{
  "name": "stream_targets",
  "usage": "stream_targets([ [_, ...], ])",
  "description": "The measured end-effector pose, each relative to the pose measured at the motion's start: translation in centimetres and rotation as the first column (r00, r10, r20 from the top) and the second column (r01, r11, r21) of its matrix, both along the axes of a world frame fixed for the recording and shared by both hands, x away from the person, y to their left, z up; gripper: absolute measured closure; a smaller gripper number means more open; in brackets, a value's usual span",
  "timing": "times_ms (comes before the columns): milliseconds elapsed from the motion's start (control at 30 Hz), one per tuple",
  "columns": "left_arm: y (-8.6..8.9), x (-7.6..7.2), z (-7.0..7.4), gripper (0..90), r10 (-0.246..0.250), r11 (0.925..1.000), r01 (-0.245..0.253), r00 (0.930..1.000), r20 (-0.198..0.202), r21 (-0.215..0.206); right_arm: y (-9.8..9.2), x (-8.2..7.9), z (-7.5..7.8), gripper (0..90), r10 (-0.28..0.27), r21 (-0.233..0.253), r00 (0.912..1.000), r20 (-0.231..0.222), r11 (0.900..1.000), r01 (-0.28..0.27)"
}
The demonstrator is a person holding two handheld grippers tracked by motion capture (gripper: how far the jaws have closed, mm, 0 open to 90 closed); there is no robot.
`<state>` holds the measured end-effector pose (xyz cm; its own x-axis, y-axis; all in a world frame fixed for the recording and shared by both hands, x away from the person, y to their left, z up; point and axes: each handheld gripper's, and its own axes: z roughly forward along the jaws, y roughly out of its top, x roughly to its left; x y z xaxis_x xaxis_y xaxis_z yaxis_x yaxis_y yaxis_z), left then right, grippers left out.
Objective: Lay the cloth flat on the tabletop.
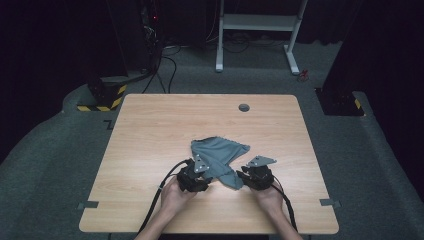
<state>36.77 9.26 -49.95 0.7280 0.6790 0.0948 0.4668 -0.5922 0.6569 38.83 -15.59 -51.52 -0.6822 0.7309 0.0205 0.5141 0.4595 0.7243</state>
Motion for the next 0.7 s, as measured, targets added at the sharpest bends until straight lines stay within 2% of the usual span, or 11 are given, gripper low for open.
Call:
stream_targets([
  [67, -0.3, 0.0, -0.4, 54.3, -0.004, 1.0, 0.004, 1.0, -0.006, 0.006, 0.1, -0.2, -0.4, 69.2, -0.003, 0.001, 1.0, 0.001, 1.0, 0.003],
  [100, -0.6, -0.1, -0.6, 57.1, -0.005, 0.9999, 0.005, 1.0, -0.006, 0.01, 0.1, -0.5, -0.8, 68.9, -0.012, 0.011, 0.9996, 0.025, 1.0, 0.012],
  [167, -0.7, -0.1, -0.8, 60.0, -0.008, 0.9999, 0.008, 1.0, 0.002, 0.012, 0.1, -0.6, -0.8, 68.6, -0.016, 0.003, 0.9994, 0.03, 1.0, 0.016],
  [200, -0.7, -0.1, -1.0, 64.6, -0.007, 0.9998, 0.007, 1.0, 0.002, 0.018, 0.2, -0.7, -0.8, 68.1, -0.02, -0.012, 0.9989, 0.044, 1.0, 0.02],
  [233, -0.7, 0.0, -1.0, 67.4, -0.013, 0.9999, 0.012, 0.9999, 0.004, 0.006, 0.3, -0.8, -0.8, 68.2, -0.02, -0.02, 0.9986, 0.049, 1.0, 0.021],
  [267, -0.7, -0.1, -1.0, 76.4, -0.015, 0.9998, 0.015, 0.9999, 0.006, 0.014, 0.4, -0.9, -0.8, 69.0, -0.02, -0.027, 0.9981, 0.058, 0.999, 0.022],
  [400, -0.5, -0.3, -0.8, 85.0, -0.027, 0.999, 0.026, 0.9995, 0.013, 0.037, 0.3, -0.8, -0.8, 68.9, -0.022, -0.015, 0.9986, 0.048, 1.0, 0.023],
  [533, 0.7, -0.9, -0.1, 86.5, -0.024, 0.9991, 0.023, 0.9996, 0.015, 0.036, 0.3, -0.9, -0.8, 69.0, -0.026, -0.016, 0.9985, 0.048, 1.0, 0.027],
  [633, 2.1, -1.7, 0.5, 86.6, -0.007, 0.9996, 0.007, 0.9997, 0.022, 0.026, 0.3, -0.9, -0.8, 69.0, -0.026, -0.014, 0.9986, 0.046, 1.0, 0.027],
  [700, 3.3, -2.2, 0.8, 86.3, 0.004, 0.9994, -0.005, 0.9998, 0.021, 0.034, 0.3, -0.9, -0.8, 68.9, -0.026, -0.014, 0.9986, 0.047, 1.0, 0.027],
])
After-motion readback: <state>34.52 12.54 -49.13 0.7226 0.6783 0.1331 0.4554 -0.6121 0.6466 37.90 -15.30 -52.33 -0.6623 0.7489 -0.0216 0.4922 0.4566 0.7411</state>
